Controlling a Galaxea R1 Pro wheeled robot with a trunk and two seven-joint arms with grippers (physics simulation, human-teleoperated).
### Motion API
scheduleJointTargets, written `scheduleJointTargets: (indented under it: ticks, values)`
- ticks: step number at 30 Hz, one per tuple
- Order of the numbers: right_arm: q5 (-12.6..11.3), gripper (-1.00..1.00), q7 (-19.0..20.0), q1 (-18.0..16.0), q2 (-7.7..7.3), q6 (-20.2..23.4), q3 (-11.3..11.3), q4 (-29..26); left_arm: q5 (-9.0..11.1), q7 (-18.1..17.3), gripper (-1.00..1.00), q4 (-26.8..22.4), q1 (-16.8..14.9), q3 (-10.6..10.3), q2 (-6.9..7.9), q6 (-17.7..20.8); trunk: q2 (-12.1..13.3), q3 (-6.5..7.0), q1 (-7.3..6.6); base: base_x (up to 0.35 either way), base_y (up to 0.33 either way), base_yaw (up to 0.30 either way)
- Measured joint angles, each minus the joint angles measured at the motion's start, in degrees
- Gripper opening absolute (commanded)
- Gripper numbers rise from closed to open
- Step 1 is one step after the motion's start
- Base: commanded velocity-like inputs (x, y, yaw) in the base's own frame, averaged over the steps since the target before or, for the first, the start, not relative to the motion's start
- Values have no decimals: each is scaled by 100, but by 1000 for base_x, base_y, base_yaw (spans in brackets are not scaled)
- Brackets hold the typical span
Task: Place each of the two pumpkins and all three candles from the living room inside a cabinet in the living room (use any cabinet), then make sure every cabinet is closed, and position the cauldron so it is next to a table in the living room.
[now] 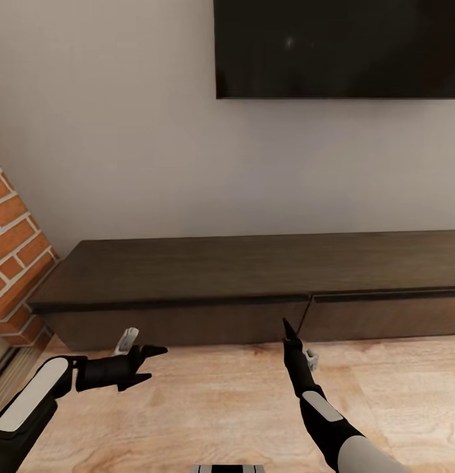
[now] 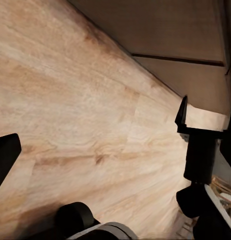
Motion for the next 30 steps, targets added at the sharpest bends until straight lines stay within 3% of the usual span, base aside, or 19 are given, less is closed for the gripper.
scheduleJointTargets:
  ticks: [8, 30]
  values:
    - [-8, 100, 24, 0, 0, 290, -3, 3, 100, 0, 100, -192, 0, -179, 35, 0, 0, 0, 1, 141, 0, 0]
    - [-8, 100, 6, 0, 0, 300, -11, 4, 100, 0, 100, -201, 4, -206, 27, -8, 0, 0, 1, 116, 0, 0]
